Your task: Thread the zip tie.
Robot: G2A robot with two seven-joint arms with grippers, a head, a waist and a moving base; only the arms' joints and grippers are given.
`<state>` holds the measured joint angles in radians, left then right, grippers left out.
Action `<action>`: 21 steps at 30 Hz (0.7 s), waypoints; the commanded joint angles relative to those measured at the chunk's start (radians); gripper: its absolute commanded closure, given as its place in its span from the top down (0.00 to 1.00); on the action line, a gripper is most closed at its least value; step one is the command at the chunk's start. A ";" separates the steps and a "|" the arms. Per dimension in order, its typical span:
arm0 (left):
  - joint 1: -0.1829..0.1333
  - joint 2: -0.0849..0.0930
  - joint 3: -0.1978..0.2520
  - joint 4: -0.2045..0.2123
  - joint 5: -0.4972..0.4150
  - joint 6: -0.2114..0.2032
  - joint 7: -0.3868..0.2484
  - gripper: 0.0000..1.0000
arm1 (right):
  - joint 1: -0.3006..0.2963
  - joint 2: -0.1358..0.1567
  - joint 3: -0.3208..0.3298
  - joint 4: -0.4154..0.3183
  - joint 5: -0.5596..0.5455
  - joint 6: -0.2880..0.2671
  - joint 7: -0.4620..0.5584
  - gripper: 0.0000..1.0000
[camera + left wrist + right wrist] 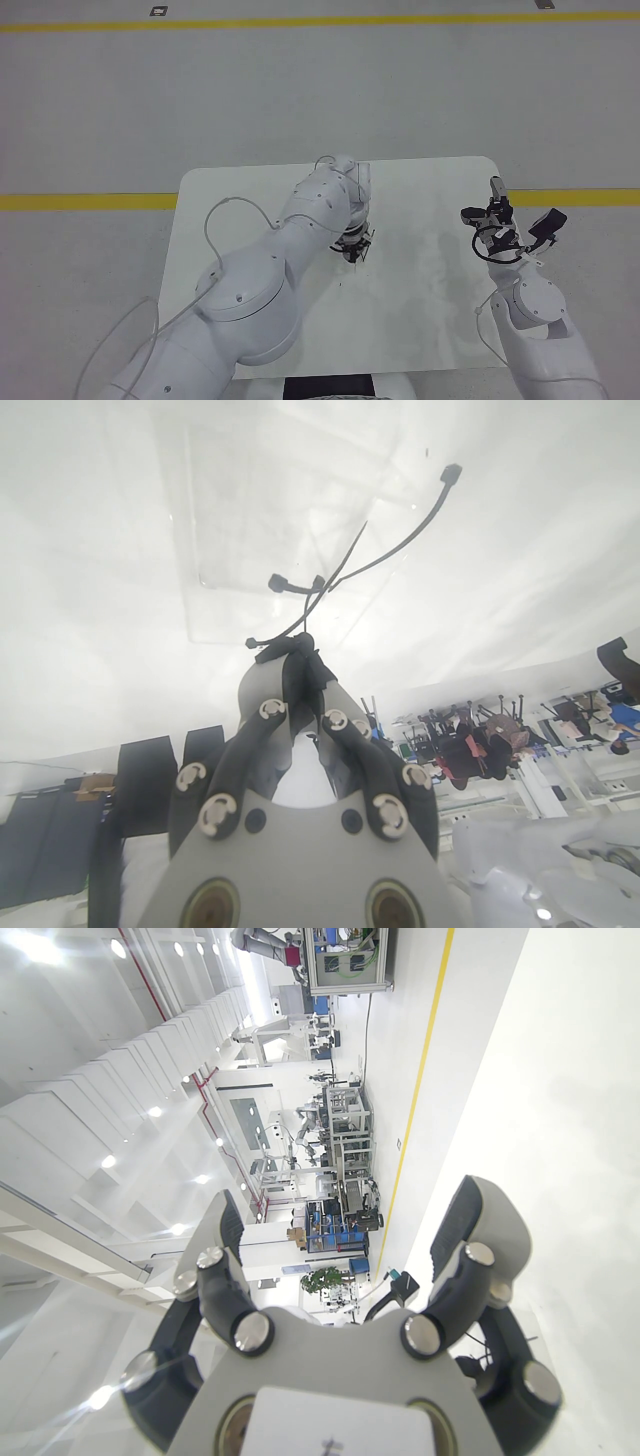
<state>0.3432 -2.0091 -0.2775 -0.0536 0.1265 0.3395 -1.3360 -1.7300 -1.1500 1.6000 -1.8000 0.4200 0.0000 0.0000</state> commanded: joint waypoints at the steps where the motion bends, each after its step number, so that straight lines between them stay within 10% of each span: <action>1: 0.004 0.001 0.001 0.001 -0.001 0.000 -0.009 0.00 | 0.000 0.000 0.000 0.000 0.000 0.000 0.000 1.00; 21: 0.003 0.035 -0.026 0.054 -0.094 0.000 -0.015 0.00 | 0.000 0.000 0.000 0.000 0.000 0.000 0.000 1.00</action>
<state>0.3454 -1.9789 -0.3015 0.0000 0.0395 0.3400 -1.3578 -1.7300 -1.1500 1.6000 -1.8000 0.4200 0.0000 0.0000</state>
